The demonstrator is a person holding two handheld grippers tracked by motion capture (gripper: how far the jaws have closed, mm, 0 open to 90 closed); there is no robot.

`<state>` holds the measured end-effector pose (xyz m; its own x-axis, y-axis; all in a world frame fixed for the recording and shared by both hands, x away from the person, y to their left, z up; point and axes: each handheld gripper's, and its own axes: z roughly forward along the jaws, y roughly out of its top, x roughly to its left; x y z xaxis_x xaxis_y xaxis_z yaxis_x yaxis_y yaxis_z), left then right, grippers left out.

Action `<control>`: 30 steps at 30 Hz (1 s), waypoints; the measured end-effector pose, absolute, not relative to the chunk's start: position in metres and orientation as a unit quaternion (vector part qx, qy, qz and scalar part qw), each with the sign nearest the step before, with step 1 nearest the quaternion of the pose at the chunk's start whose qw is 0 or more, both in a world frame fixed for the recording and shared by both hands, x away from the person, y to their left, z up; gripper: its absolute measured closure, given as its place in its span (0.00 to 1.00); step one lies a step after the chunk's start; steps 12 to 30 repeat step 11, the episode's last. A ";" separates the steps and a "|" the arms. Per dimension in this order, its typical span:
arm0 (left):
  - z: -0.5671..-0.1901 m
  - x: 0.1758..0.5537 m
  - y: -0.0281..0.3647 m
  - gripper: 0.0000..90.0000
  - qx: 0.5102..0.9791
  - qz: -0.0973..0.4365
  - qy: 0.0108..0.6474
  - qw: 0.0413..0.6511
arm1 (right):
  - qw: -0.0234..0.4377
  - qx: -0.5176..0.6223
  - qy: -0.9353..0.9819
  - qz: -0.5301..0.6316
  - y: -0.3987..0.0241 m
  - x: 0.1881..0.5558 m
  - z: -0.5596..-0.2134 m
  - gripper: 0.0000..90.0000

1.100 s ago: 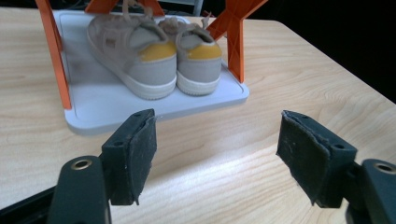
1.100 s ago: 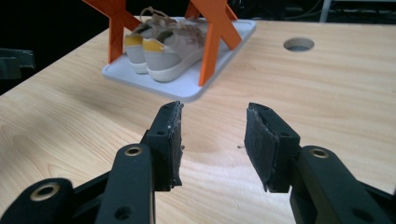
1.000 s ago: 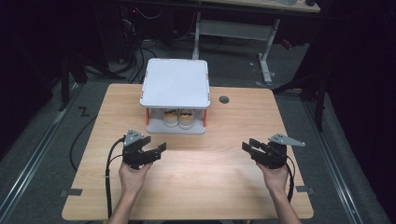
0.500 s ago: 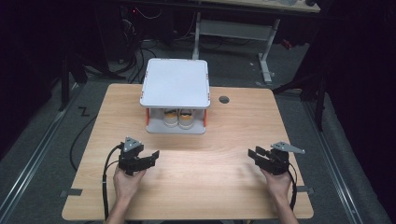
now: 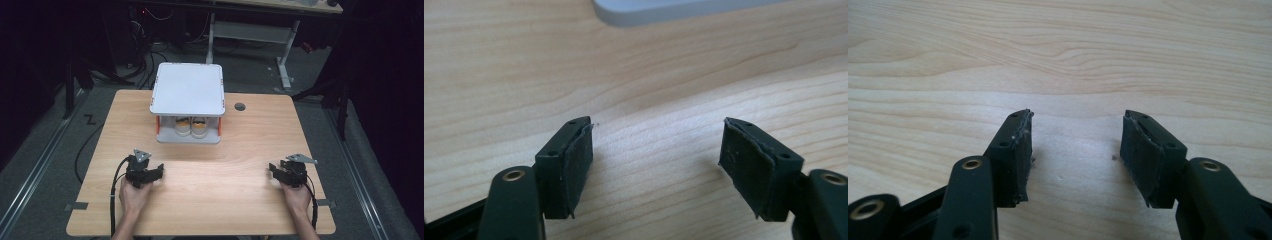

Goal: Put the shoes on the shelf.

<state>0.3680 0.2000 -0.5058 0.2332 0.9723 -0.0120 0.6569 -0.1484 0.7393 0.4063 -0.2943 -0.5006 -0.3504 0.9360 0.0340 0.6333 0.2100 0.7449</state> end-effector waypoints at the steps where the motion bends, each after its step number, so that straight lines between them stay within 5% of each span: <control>1: -0.506 0.368 0.200 0.33 0.717 0.247 0.568 0.321 | 0.223 0.527 0.745 0.342 -0.295 0.407 -0.501 0.51; 30: -0.507 0.366 0.200 0.32 0.714 0.248 0.569 0.323 | 0.236 0.518 0.755 0.326 -0.291 0.407 -0.501 0.47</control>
